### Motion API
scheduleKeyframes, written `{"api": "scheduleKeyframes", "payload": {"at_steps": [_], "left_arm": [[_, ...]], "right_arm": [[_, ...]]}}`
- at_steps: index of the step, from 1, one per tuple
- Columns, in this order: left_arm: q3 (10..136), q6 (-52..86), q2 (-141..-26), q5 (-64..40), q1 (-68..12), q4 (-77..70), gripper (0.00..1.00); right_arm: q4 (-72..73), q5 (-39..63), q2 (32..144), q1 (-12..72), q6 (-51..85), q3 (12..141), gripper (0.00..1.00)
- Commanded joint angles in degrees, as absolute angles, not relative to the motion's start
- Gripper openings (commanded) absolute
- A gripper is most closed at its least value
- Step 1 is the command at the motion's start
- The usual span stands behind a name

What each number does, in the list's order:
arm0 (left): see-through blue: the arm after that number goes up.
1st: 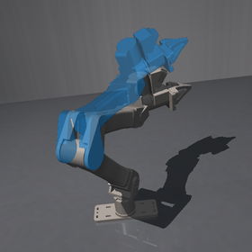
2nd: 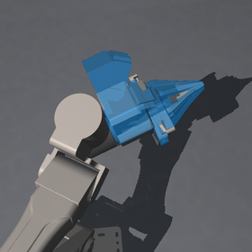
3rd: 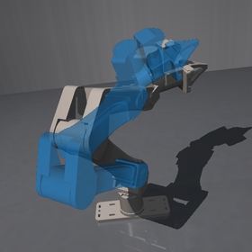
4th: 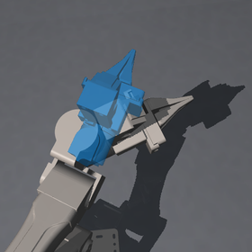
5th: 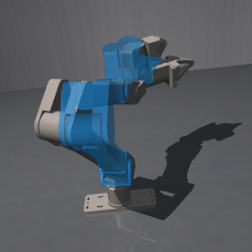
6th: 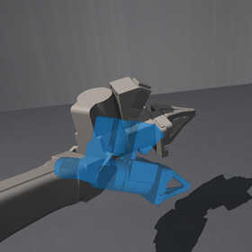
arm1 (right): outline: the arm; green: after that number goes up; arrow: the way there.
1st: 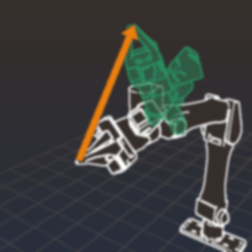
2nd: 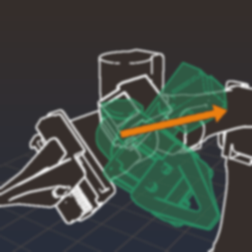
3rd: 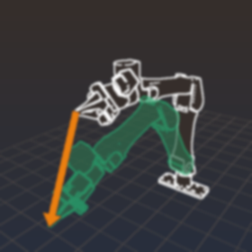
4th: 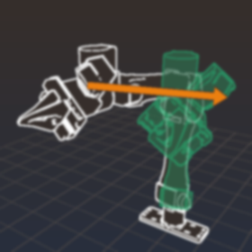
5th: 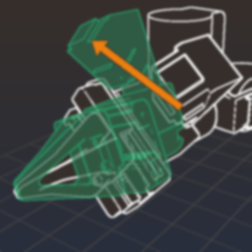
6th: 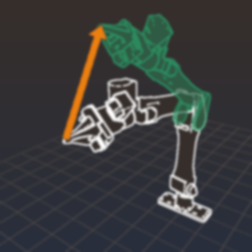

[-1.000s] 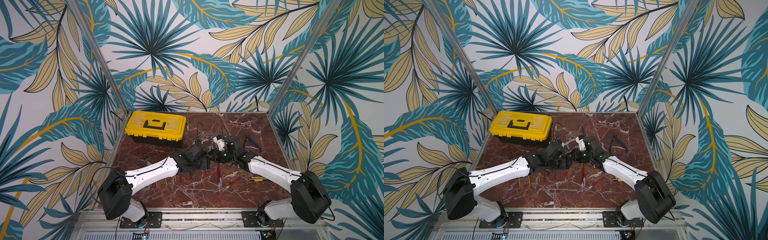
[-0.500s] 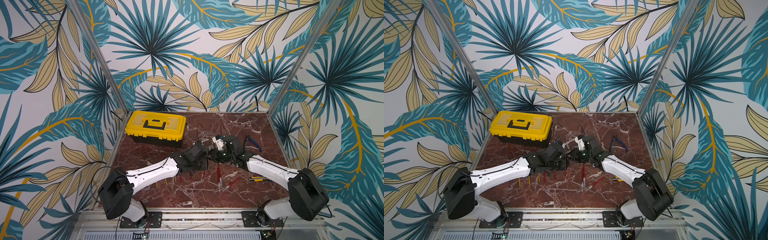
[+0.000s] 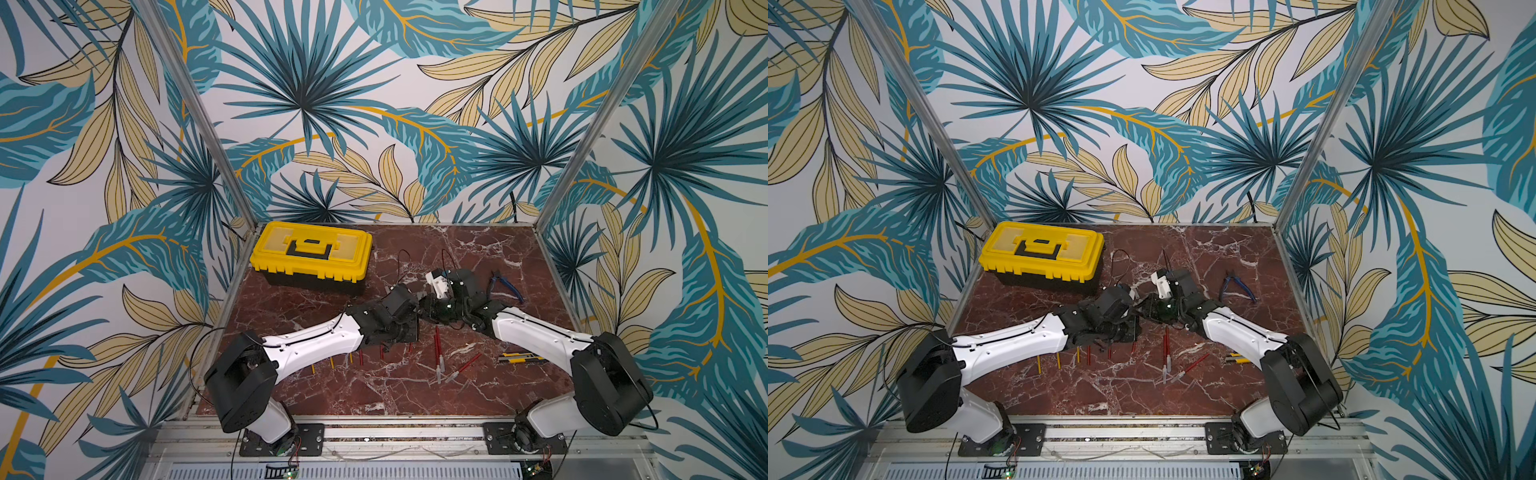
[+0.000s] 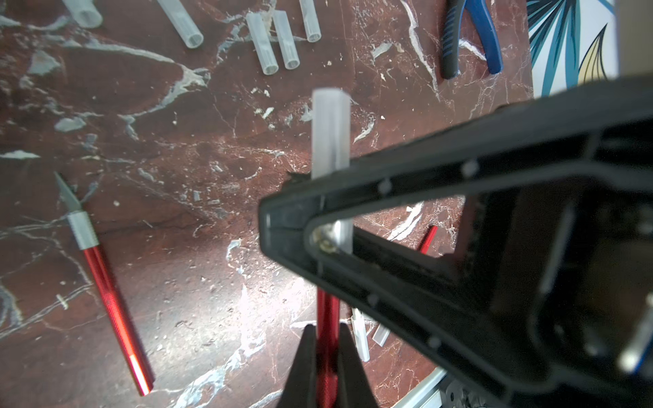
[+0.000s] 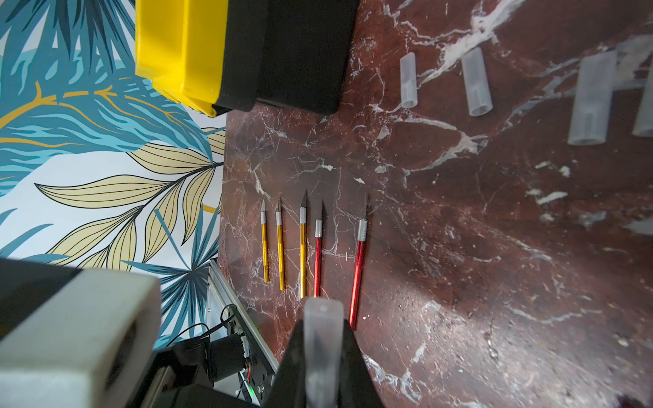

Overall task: Remove protective caps from carving knives
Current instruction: Remove the protective sleeve from the carving knife.

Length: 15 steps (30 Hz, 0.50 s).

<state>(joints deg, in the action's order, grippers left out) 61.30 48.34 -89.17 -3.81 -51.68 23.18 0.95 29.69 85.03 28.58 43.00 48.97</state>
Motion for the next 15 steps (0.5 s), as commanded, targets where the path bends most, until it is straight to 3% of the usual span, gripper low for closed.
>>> {"api": "scheduleKeyframes", "payload": {"at_steps": [1,15], "left_arm": [[62.15,48.56,-88.69,-3.33,-51.42,24.79,0.0],[57.53,51.83,-89.64,-3.04,-52.76,22.62,0.0]], "right_arm": [[0.68,30.45,86.24,26.56,41.53,51.25,0.0],[-11.94,29.5,95.4,17.85,33.75,68.17,0.0]]}}
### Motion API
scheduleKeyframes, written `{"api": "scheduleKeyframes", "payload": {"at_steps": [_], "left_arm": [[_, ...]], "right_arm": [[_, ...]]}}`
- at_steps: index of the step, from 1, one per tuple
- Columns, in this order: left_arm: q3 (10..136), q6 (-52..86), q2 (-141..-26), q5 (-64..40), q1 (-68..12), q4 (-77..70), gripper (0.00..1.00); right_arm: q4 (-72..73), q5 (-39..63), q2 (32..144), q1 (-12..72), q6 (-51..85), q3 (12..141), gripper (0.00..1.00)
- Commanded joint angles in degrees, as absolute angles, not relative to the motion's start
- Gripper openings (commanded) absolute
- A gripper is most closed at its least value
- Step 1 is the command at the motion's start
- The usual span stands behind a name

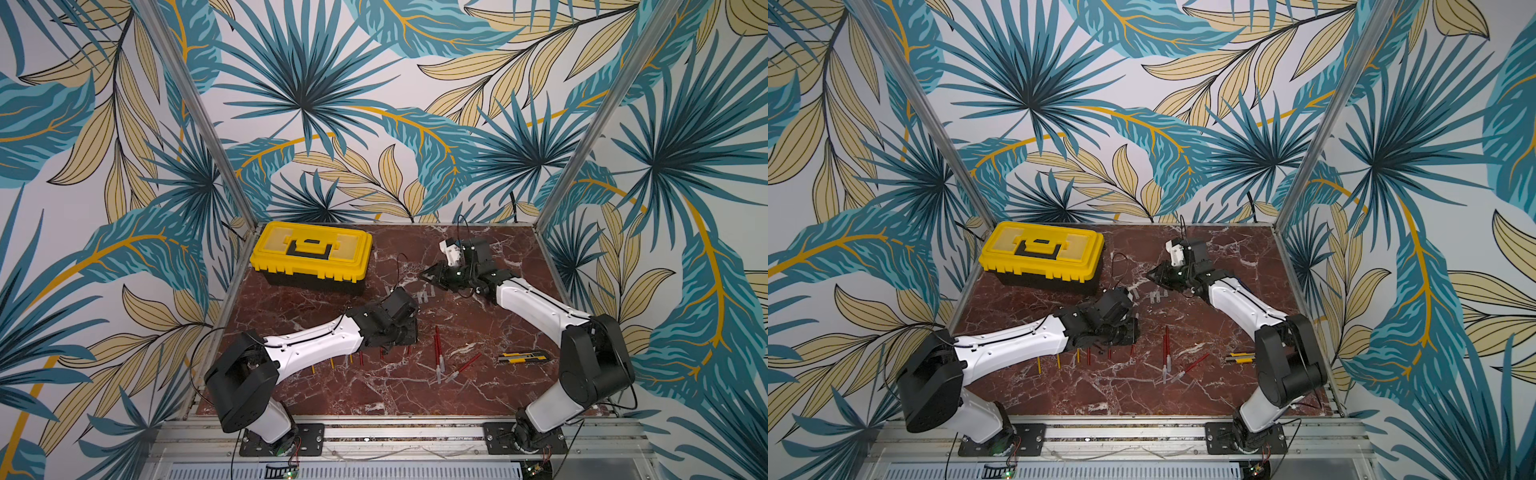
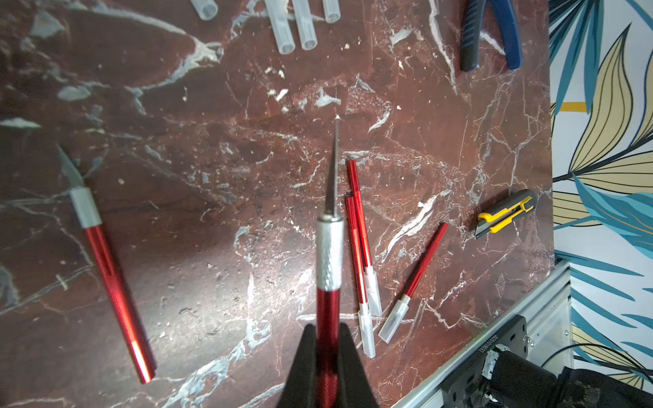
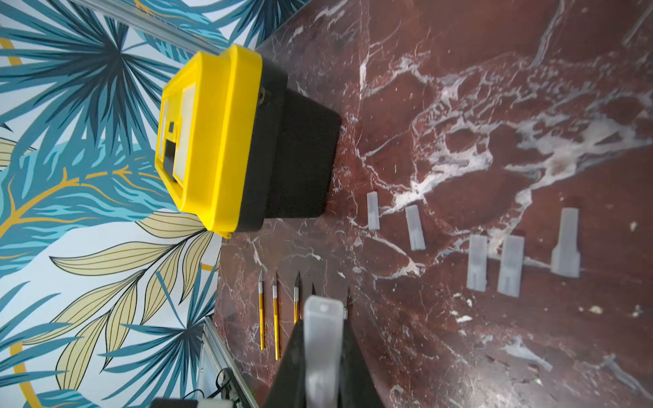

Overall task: Remove protective caps from carving knives
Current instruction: Remove the protective sleeve from the carving knife, then place the protective sleeve at the center of the board.

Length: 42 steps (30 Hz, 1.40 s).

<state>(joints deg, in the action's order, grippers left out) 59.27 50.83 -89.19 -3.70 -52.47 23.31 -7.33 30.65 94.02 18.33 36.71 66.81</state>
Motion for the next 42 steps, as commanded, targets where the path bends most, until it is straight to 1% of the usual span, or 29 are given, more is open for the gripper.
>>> {"api": "scheduleKeyframes", "payload": {"at_steps": [1,7,12,18,27,32,40,42], "left_arm": [[57.33,51.93,-89.74,-2.88,-52.79,22.63,0.0],[57.19,51.67,-89.88,-1.71,-52.65,22.76,0.0],[57.66,52.32,-90.85,-0.57,-51.54,24.0,0.0],[57.22,53.66,-92.37,1.24,-49.93,24.16,0.0],[58.78,52.95,-96.09,1.09,-49.31,24.17,0.0],[59.1,52.74,-97.41,0.69,-48.7,24.08,0.0],[59.9,51.94,-99.64,0.04,-48.44,24.06,0.02],[59.94,51.86,-100.1,-0.16,-48.27,24.08,0.01]], "right_arm": [[-13.54,28.5,95.66,17.75,33.18,68.25,0.0],[-18.55,19.24,96.06,17.75,28.28,66.04,0.0],[-19.96,14.94,96.97,17.74,26.15,64.17,0.0],[-23.75,7.42,99.93,18.1,23.63,64.97,0.0],[-23.21,5.81,106.17,18.19,23.65,66.29,0.0],[-23.46,4.87,108.16,18.18,23.47,67.3,0.06],[-23.51,5.47,110.47,18.19,23.82,68.91,0.28],[-23.53,5.35,110.65,18.19,23.89,69.03,0.3]]}}
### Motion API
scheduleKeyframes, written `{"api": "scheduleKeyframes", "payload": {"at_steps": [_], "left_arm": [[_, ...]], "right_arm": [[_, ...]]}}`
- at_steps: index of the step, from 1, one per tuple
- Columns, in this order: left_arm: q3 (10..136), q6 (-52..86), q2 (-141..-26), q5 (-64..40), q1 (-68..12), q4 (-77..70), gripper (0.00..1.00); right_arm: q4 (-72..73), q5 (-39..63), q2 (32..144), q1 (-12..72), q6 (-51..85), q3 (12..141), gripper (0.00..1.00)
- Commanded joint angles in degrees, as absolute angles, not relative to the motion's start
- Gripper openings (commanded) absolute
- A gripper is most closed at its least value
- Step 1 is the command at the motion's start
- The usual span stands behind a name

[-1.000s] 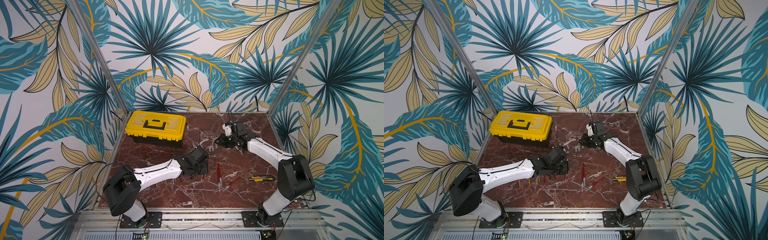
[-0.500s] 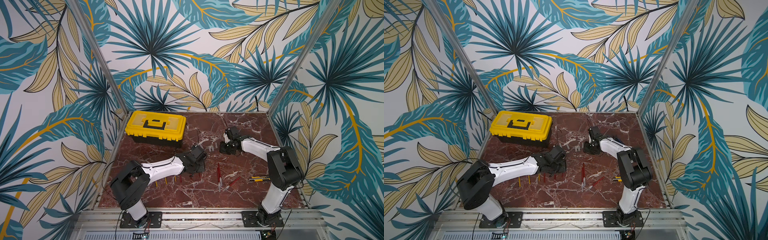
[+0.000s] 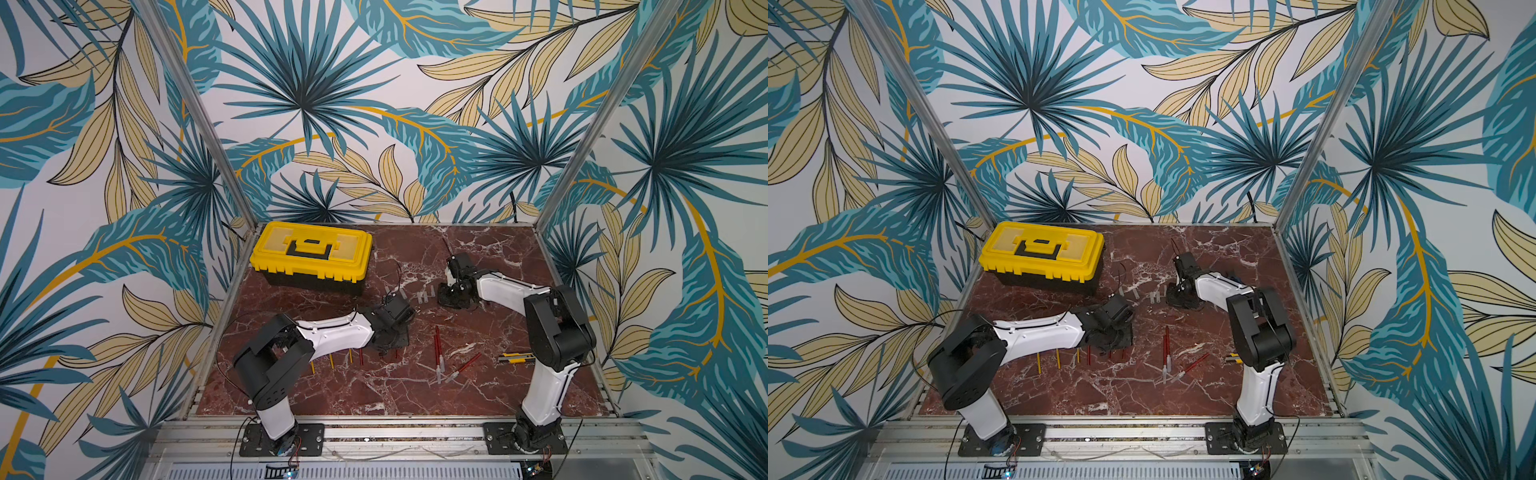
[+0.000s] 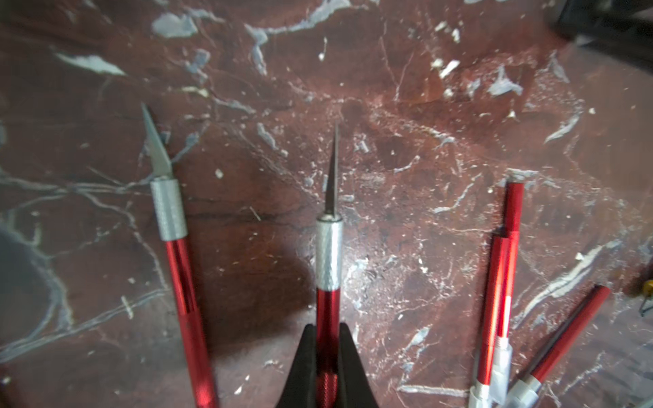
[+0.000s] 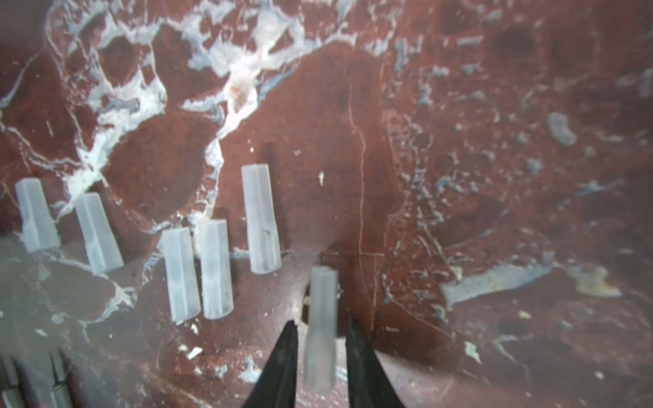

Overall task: Remove protective caps from carving knives
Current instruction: Place the protective sleeve at the center of the board, then place the carving knife at the center of the board.

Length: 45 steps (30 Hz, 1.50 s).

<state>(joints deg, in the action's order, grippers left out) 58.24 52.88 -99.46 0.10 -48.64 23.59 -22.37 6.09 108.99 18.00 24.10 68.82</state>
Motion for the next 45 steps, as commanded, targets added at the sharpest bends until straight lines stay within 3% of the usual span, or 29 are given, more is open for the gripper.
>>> {"api": "scheduleKeyframes", "payload": {"at_steps": [1,13,27,34,45], "left_arm": [[59.94,51.77,-100.21,-0.24,-48.25,24.08,0.01],[60.29,51.5,-101.14,-0.09,-47.9,24.07,0.02],[60.35,52.03,-103.45,2.9,-47.91,26.09,0.05],[60.55,52.72,-103.88,4.98,-47.98,28.04,0.14],[59.94,53.96,-105.28,5.51,-48.59,29.6,0.23]], "right_arm": [[-23.45,5.28,110.65,18.19,23.91,68.99,0.31],[-23.31,6.22,109.82,18.19,24.16,68.21,0.31],[-19.71,10.55,89.83,18.43,28.11,57.77,0.35],[-19.84,10.59,82.19,18.71,28.89,53.05,0.37],[-19.42,11.78,79.47,18.89,28.98,50.04,0.37]]}}
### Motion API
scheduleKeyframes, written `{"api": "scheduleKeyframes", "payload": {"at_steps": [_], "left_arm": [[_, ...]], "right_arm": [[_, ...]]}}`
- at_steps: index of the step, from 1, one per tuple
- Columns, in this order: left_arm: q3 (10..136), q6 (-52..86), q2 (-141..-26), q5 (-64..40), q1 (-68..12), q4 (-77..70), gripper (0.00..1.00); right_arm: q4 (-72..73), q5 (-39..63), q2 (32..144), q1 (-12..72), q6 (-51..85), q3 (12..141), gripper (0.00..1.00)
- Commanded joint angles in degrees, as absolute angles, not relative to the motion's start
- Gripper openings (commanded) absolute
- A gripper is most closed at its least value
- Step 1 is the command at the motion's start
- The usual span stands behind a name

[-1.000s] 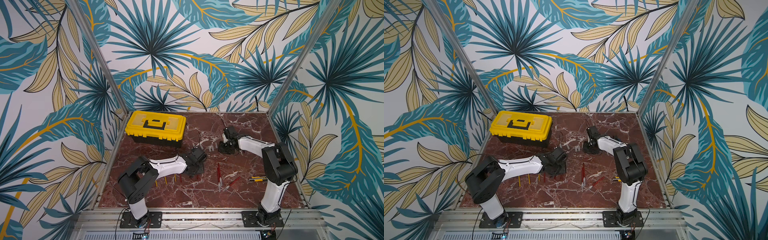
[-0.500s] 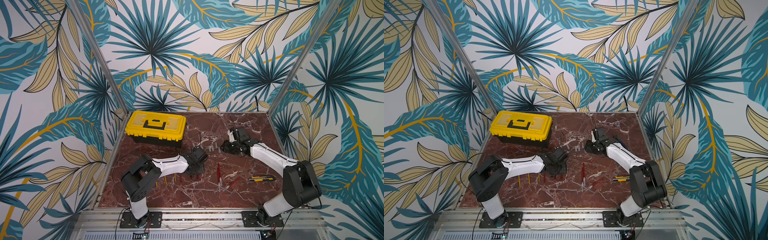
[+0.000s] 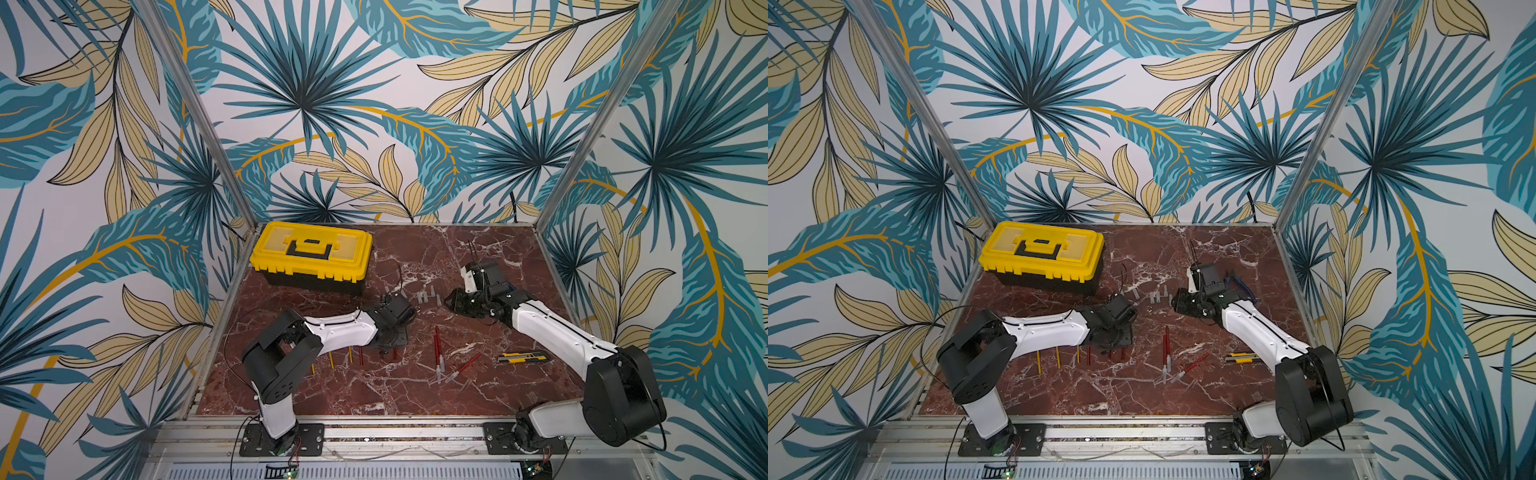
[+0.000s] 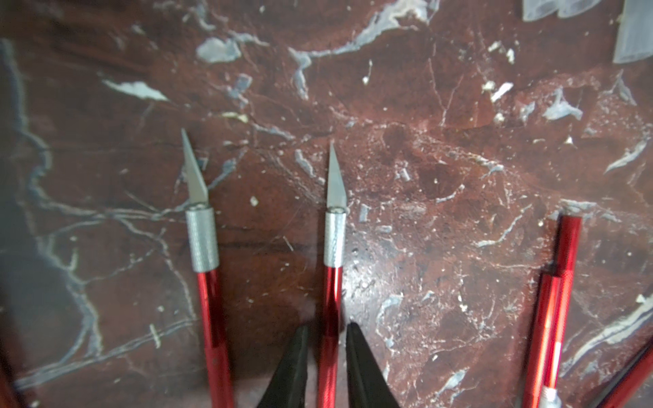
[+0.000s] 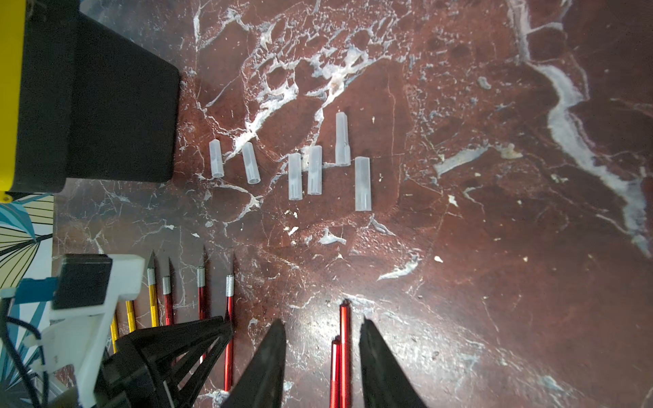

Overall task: Remove protective caps from carving knives
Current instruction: Place the carving knife at the center of the board.

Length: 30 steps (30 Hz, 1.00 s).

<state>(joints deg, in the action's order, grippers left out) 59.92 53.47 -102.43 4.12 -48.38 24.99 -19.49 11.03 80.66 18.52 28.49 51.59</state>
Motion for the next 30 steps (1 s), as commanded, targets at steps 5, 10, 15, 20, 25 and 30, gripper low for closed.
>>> {"api": "scheduleKeyframes", "payload": {"at_steps": [5,10,15,20,25,30], "left_arm": [[59.94,54.23,-106.3,5.49,-48.78,29.62,0.23],[60.03,54.31,-106.52,5.51,-48.78,29.62,0.23],[60.18,54.49,-105.93,5.7,-48.96,29.96,0.23],[60.47,54.58,-104.74,6.25,-49.3,30.79,0.24],[62.31,53.93,-104.0,6.94,-49.37,32.22,0.26],[64.79,53.35,-102.89,7.76,-49.39,33.16,0.27]], "right_arm": [[-19.15,11.92,79.11,18.87,28.82,49.16,0.37],[-18.42,12.22,78.84,18.98,29.06,48.1,0.37],[-18.02,12.88,78.62,19.06,29.26,47.47,0.37],[-17.97,12.94,77.41,19.59,29.44,46.68,0.37],[-18.54,12.57,76.3,20.54,29.25,45.89,0.37],[-18.71,12.07,74.78,21.41,29.62,44.47,0.37]]}}
